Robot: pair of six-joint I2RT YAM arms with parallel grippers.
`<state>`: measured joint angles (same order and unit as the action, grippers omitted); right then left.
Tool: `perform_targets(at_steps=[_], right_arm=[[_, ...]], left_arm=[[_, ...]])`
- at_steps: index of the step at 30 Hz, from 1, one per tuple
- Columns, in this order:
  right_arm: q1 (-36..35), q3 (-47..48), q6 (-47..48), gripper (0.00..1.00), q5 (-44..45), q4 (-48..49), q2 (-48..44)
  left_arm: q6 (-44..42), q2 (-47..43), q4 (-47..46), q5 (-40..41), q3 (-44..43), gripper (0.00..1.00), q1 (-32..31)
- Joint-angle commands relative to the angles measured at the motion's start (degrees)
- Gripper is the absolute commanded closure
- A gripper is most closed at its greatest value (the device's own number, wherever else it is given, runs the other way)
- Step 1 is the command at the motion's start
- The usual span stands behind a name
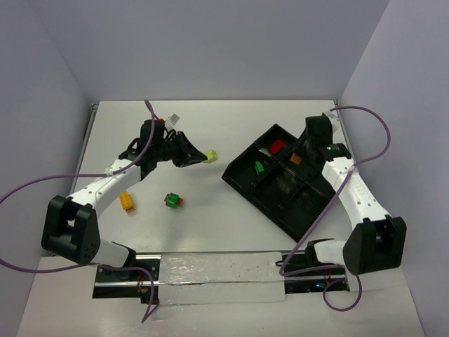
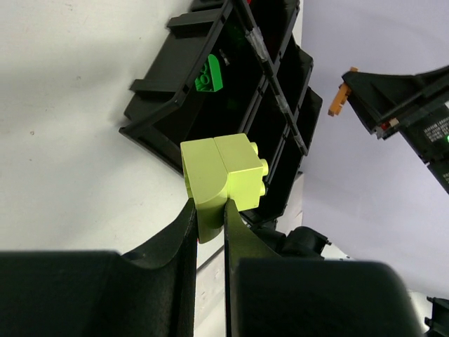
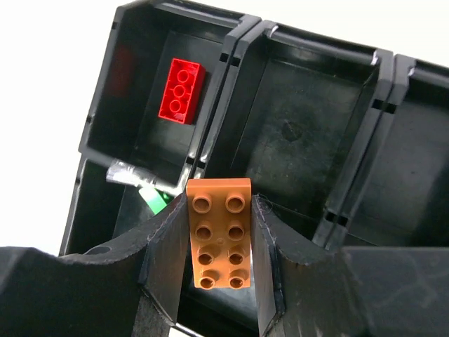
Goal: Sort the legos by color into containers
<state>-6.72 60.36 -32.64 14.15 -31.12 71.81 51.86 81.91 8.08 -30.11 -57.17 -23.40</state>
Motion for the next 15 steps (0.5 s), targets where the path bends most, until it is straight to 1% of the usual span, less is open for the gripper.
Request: perform_targets(at_steps=[1,7,12,14,15], right_arm=[[0.72,-0.48,-3.77,0.97,1.17,4.76,2.68],[1.79,-1.21,-5.58,0.93,6.59,7.91,7.09],[2.07,-0.60,-6.56,0.84,10.05,7.84,10.02],[2.17,-0.89,-6.54,0.72,10.99,8.02,10.24],[2.24,-1.03,-6.47,0.59,10.68,8.12,10.48]], left_arm=[[-1.06,-0.81,0.46,0.41,-2.09,1.00,0.28],[-1.94,-0.69,1.83,0.05,-3.21,1.00,0.28],[-2.79,-0.80,3.33,1.02,-4.16,1.00,0.28],[-2.24,-1.17,2.94,0.95,-3.60,1.00,0.28],[-1.97,-1.37,2.66,1.03,-3.32,1.00,0.28]])
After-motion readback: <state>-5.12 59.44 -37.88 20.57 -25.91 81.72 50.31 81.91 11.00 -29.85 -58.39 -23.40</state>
